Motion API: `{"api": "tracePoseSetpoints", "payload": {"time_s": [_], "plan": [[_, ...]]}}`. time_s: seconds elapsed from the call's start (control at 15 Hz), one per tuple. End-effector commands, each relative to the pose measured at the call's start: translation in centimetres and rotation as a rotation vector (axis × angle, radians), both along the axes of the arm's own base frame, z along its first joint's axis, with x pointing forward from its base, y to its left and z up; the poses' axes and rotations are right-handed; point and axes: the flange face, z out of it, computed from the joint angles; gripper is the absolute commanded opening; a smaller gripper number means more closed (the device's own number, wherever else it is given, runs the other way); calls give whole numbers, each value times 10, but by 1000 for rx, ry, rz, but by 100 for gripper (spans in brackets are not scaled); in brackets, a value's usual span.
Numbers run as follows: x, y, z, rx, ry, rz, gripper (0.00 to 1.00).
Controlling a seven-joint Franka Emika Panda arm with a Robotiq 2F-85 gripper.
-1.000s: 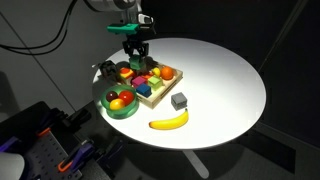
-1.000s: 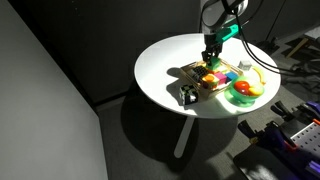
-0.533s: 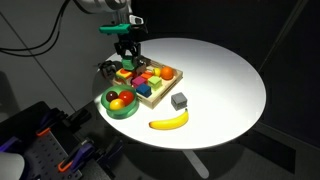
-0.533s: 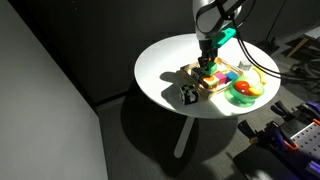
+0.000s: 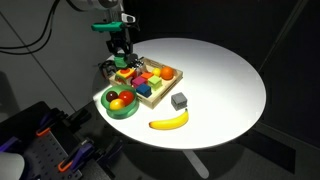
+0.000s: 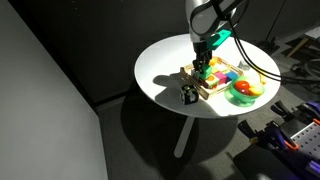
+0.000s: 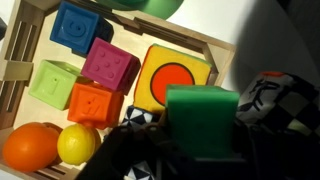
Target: Pick up the green cube and then drop it on the table
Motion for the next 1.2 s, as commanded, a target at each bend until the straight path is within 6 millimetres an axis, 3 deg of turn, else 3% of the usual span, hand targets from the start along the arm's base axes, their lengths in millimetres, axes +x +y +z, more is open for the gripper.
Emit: {"api": "tracePoseSetpoints", "payload": {"time_s": [0.0,0.07,0.53,0.6,1.13], "plan": [[0,2,1,1,0,2,24],[0,2,1,1,0,2,49],[-1,2,-4,0,7,2,49],[-1,2,-4,0,7,2,24],[-5,27,-8,3,4,33,24]]}}
